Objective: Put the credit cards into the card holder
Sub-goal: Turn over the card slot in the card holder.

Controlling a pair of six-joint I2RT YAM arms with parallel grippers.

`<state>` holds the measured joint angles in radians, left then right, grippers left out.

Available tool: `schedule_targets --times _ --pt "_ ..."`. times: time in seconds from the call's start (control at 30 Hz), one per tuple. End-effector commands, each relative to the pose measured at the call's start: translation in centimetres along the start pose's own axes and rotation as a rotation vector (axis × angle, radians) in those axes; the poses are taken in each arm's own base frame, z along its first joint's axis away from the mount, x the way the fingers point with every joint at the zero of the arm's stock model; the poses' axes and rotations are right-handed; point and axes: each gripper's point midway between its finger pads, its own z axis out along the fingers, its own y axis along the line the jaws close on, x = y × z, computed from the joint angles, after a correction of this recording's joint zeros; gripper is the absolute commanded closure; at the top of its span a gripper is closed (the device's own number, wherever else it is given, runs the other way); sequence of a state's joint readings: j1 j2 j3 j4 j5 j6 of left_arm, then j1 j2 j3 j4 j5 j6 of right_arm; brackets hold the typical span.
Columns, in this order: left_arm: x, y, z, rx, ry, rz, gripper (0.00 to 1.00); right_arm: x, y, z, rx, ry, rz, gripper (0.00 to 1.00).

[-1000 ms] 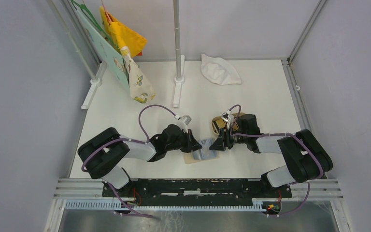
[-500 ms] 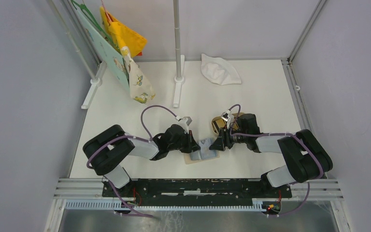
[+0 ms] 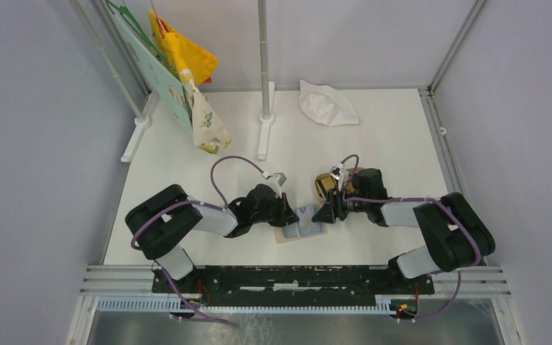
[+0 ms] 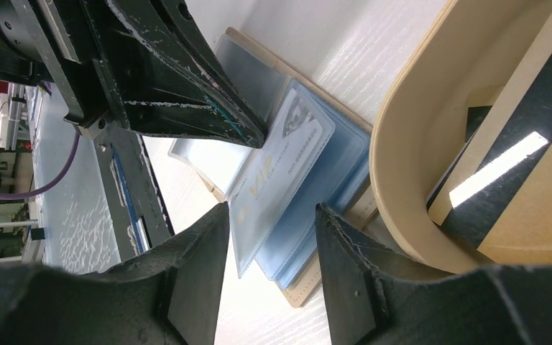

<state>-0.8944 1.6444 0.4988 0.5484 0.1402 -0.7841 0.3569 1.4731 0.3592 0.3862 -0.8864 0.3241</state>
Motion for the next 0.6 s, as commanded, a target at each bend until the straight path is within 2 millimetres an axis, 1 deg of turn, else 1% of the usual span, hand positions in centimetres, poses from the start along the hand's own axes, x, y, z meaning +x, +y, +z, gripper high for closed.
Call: schedule_targets --times 0.0,0.23,0.57 --pt "0.4 1.3 0.6 -0.055 0.010 0.017 0.98 -1.6 1.0 0.0 -0.047 -0.027 -0.046 0.48" --pt "0.5 1.0 0.6 -0.042 0.011 0.016 0.98 -1.6 1.9 0.0 -0.095 -0.028 -0.036 0.55" --pt "0.6 0.7 0.7 -0.021 0.015 0.012 0.98 -1.3 3.3 0.2 -0.163 -0.009 -0.013 0.59"
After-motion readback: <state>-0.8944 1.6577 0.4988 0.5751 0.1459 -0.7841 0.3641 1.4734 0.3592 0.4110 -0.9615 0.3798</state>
